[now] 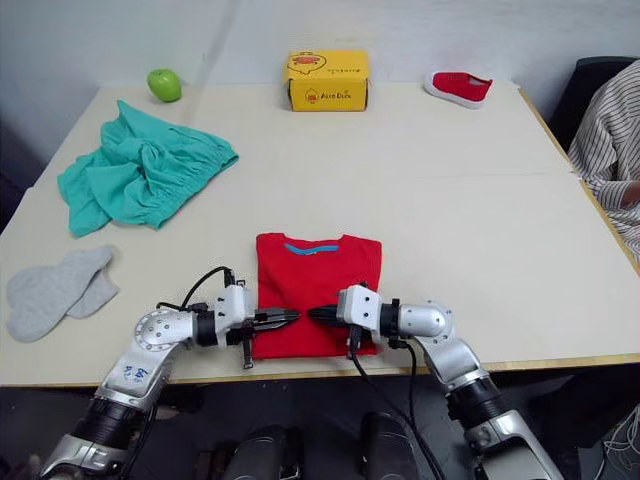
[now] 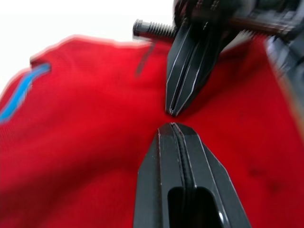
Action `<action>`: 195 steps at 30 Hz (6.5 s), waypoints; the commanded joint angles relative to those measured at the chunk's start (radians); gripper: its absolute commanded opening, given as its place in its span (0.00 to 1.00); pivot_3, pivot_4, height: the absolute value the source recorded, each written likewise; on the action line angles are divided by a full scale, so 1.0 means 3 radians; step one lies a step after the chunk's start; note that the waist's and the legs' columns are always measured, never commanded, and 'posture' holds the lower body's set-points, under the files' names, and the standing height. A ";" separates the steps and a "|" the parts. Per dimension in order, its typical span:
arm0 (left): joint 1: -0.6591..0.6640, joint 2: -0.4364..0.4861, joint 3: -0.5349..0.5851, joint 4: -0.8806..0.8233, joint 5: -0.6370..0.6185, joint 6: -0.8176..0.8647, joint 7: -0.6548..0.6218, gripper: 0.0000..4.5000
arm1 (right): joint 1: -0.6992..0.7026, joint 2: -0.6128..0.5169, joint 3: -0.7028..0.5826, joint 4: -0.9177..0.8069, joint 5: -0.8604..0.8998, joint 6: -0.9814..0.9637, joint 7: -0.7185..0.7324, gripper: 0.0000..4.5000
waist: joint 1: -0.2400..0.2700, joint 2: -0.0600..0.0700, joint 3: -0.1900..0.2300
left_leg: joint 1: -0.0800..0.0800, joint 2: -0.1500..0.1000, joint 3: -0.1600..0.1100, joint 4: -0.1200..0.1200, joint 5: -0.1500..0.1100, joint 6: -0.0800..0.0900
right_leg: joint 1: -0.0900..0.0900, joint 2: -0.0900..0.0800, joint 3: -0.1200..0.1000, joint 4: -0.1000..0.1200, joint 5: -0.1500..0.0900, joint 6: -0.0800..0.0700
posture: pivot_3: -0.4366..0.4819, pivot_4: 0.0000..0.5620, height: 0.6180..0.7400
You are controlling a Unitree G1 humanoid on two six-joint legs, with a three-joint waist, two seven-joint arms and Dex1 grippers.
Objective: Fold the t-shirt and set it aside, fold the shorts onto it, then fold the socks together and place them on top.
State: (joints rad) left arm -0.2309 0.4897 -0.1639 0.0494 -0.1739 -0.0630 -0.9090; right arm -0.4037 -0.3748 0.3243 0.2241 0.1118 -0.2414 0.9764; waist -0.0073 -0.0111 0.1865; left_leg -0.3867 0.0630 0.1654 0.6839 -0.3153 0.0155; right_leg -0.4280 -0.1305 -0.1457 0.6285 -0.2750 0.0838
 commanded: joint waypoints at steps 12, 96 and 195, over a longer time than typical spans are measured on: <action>0.0185 0.0173 0.0038 -0.0172 0.0101 0.0227 0.0107 0.00 | -0.0994 0.0141 -0.0811 0.2015 -0.0063 -0.0036 -0.0937 0.01 | -0.0073 0.0005 -0.0029 | 0.0014 0.0002 0.0009 -0.0003 0.0002 0.0001 | 0.0002 0.0000 0.0016 0.0004 0.0000 -0.0001 | 0.48 0.27 1.00; -0.0433 -0.0239 0.0218 0.0159 -0.0115 0.0073 -0.0006 0.00 | -0.0489 -0.1395 -0.1319 -0.0321 0.1892 0.4494 0.0323 0.60 | 0.0019 0.0038 -0.0012 | -0.0018 -0.0122 -0.0215 -0.0090 0.0084 0.0030 | 0.0114 -0.0112 -0.0134 -0.0068 0.0007 0.0029 | 0.48 0.27 1.00; 0.2453 0.0327 0.3268 -0.0241 -0.0838 0.0066 0.0578 1.00 | 0.1226 -0.0305 -0.1295 -0.1279 0.0827 0.0011 -0.0186 1.00 | -0.0066 0.0019 -0.0013 | 0.0005 -0.0011 -0.0061 -0.0058 -0.0009 0.0014 | 0.0038 -0.0012 -0.0014 -0.0075 -0.0002 0.0012 | 0.48 0.27 1.00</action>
State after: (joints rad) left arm 0.4897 0.5940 0.7710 0.0188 -0.4062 -0.0729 -0.7898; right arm -0.0285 -0.4791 -0.0716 -0.0755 0.3744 -0.2349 0.9797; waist -0.0272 -0.0055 0.1825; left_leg -0.3850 0.0594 0.1475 0.6674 -0.3182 0.0212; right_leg -0.4167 -0.1352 -0.1489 0.6072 -0.2755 0.0875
